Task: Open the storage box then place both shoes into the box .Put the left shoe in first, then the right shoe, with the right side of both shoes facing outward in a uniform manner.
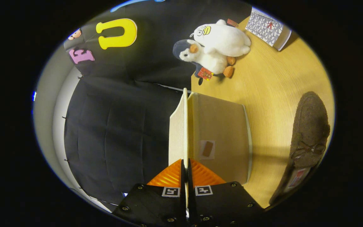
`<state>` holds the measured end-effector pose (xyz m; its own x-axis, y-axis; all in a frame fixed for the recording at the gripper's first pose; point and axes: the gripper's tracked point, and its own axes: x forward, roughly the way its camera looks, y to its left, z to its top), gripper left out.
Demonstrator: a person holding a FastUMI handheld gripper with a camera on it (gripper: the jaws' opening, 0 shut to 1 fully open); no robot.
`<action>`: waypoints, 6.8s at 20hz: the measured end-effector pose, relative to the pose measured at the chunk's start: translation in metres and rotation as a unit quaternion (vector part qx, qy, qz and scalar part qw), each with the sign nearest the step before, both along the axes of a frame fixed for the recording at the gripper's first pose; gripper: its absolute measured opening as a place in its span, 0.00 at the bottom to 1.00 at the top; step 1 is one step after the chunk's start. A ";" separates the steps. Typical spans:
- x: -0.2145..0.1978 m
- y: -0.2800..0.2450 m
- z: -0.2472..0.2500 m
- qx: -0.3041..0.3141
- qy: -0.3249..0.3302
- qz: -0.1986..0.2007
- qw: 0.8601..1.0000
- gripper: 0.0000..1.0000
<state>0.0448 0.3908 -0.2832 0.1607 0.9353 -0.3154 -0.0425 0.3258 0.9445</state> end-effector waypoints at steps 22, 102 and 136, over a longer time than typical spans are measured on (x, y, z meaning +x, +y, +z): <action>-0.060 0.284 0.120 -0.033 -0.099 0.051 0.993 0.08; -0.002 -0.197 -0.172 -0.509 -0.066 0.041 0.857 0.01; 0.027 0.066 -0.020 -0.443 -0.231 0.216 0.839 0.01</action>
<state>0.0721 0.4563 -0.3030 0.1646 0.3690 -0.9147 -0.6318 0.7516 0.1895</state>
